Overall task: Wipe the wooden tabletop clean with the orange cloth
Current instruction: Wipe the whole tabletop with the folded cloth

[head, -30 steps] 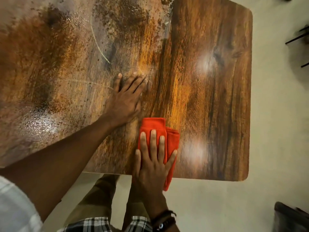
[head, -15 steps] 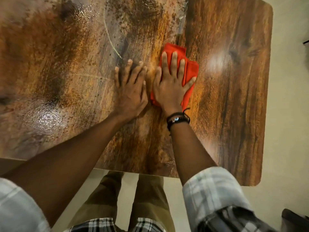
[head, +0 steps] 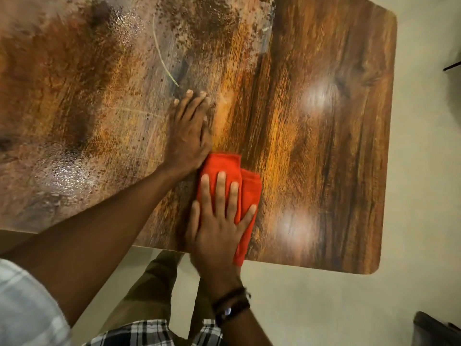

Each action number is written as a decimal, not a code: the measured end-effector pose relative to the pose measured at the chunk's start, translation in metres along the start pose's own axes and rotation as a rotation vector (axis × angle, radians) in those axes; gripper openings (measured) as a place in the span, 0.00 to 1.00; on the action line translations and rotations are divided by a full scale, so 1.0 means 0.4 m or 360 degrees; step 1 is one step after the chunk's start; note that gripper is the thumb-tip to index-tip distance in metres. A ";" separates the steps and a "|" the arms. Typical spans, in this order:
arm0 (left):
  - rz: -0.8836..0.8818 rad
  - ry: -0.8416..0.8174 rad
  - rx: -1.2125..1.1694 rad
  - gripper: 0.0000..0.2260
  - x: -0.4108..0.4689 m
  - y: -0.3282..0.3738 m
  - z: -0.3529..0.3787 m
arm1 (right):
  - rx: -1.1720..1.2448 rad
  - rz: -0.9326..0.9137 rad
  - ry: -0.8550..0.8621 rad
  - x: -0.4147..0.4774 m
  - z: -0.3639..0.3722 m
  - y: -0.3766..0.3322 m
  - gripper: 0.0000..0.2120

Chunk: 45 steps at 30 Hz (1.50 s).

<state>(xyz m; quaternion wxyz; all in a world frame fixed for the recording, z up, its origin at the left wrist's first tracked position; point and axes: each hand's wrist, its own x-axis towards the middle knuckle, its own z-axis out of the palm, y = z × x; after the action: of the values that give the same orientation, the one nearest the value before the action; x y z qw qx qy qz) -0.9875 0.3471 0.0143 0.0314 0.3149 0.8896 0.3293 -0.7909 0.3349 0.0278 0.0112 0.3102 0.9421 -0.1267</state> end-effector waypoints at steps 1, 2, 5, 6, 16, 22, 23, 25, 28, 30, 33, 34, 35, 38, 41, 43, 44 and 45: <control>0.0013 -0.0004 0.0007 0.23 0.001 0.000 -0.001 | -0.0016 -0.0023 -0.0015 -0.053 0.007 -0.002 0.27; 0.0032 -0.0009 0.0022 0.23 0.001 -0.001 -0.001 | -0.0031 -0.0042 -0.0026 -0.086 0.012 0.001 0.27; 0.0068 -0.0038 0.0090 0.24 0.001 -0.001 0.001 | -0.0088 -0.0081 -0.0049 -0.061 0.009 0.016 0.27; 0.0074 -0.0042 0.0107 0.24 0.001 -0.001 0.002 | -0.0092 -0.0074 -0.0049 -0.028 0.006 0.021 0.27; 0.0094 -0.0054 0.0225 0.24 0.001 -0.001 0.010 | 0.0038 0.0093 0.0063 0.556 -0.066 0.066 0.26; 0.0093 -0.0009 0.0122 0.21 0.000 0.005 0.009 | 0.0061 0.0086 0.0024 0.733 -0.095 0.065 0.26; 0.0083 0.0019 0.0101 0.20 0.003 0.009 0.005 | 0.0045 0.0071 0.0042 0.716 -0.090 0.064 0.26; 0.0067 0.0085 0.0100 0.17 0.031 0.019 -0.008 | 0.0023 0.0008 0.0077 0.649 -0.079 0.063 0.27; 0.0024 0.0168 0.0113 0.14 0.119 0.017 -0.027 | 0.0072 -0.0053 0.0086 0.479 -0.055 0.043 0.27; 0.0017 0.0186 0.0113 0.14 0.206 0.006 -0.023 | 0.0063 -0.0046 0.0074 0.369 -0.040 0.029 0.27; 0.0036 0.0133 0.0187 0.16 0.337 -0.016 -0.002 | 0.0028 -0.0056 0.0036 0.313 -0.027 0.029 0.27; 0.0040 0.0099 0.0227 0.17 0.376 -0.024 0.005 | 0.0020 -0.0064 0.0035 0.334 -0.029 0.034 0.27; 0.0048 0.0061 0.0283 0.19 0.406 -0.033 0.013 | 0.0018 -0.0064 0.0035 0.367 -0.032 0.040 0.27; 0.0053 -0.0065 0.0467 0.24 0.432 -0.051 0.038 | -0.0016 -0.0038 0.0067 0.518 -0.048 0.060 0.27; 0.0045 -0.0144 0.0547 0.27 0.433 -0.052 0.051 | -0.0055 -0.0019 0.0123 0.718 -0.068 0.073 0.27; 0.0040 -0.0164 0.0577 0.27 0.437 -0.050 0.050 | 0.0019 -0.0020 0.0088 0.855 -0.086 0.072 0.27; 0.0044 -0.0167 0.0600 0.27 0.440 -0.050 0.051 | 0.0044 -0.0020 0.0069 0.923 -0.096 0.071 0.27; 0.0045 -0.0167 0.0631 0.27 0.438 -0.050 0.052 | 0.0052 -0.0021 0.0058 0.986 -0.106 0.071 0.27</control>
<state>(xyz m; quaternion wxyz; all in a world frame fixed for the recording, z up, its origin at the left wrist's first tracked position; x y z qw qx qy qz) -1.1329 0.4490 0.0124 0.0105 0.3443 0.9296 0.1312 -1.0901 0.5967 0.0228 -0.0119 0.3063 0.9420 -0.1364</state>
